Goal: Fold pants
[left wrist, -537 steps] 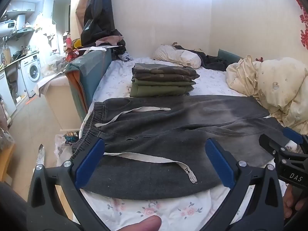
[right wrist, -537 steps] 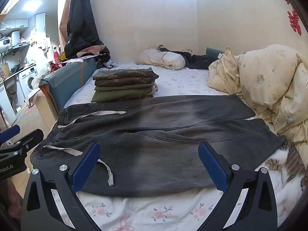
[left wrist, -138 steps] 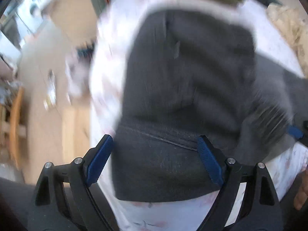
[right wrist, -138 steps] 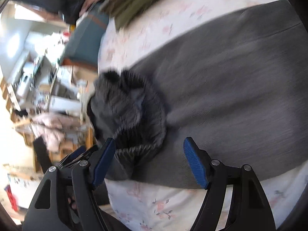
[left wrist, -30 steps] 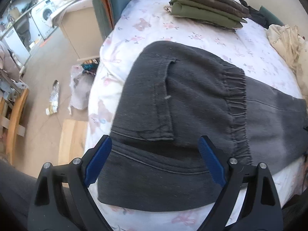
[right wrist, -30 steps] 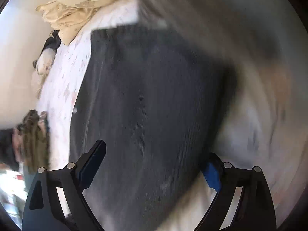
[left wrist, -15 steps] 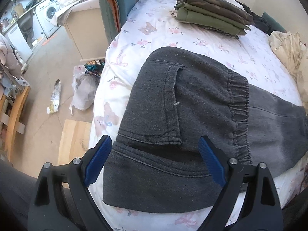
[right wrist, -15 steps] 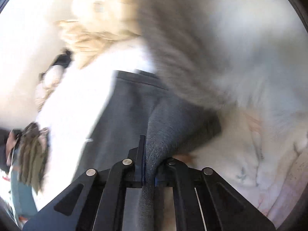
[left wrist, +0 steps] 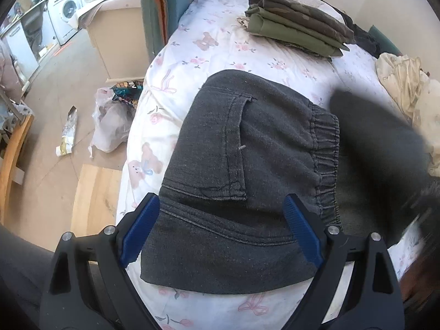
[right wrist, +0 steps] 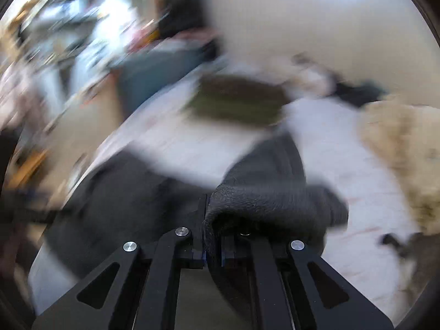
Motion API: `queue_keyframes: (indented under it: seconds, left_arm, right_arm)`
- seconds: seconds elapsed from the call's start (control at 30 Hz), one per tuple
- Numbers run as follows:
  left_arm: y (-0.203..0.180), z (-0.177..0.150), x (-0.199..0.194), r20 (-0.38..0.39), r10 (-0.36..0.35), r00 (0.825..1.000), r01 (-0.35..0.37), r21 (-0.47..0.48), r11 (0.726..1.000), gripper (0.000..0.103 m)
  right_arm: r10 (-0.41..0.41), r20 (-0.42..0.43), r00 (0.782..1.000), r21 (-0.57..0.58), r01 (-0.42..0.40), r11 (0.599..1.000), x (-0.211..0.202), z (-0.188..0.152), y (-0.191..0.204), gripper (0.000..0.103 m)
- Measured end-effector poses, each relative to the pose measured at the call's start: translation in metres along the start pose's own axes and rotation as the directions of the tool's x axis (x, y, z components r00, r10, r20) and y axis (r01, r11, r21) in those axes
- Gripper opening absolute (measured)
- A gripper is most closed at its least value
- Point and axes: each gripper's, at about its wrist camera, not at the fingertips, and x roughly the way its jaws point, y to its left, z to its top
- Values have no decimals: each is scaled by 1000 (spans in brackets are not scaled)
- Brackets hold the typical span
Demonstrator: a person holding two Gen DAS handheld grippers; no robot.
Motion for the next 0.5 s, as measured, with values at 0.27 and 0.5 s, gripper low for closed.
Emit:
queue_keyframes:
  seconds: [0.27, 0.5]
  left_arm:
    - [7, -1, -1, -11, -8, 1000, 7, -28, 1000, 89]
    - [0, -1, 1, -12, -15, 1000, 14, -13, 1000, 89]
  right_arm:
    - [60, -271, 961, -97, -89, 991, 42, -44, 30, 34]
    - [199, -110, 974, 213, -173, 962, 6, -18, -11, 71]
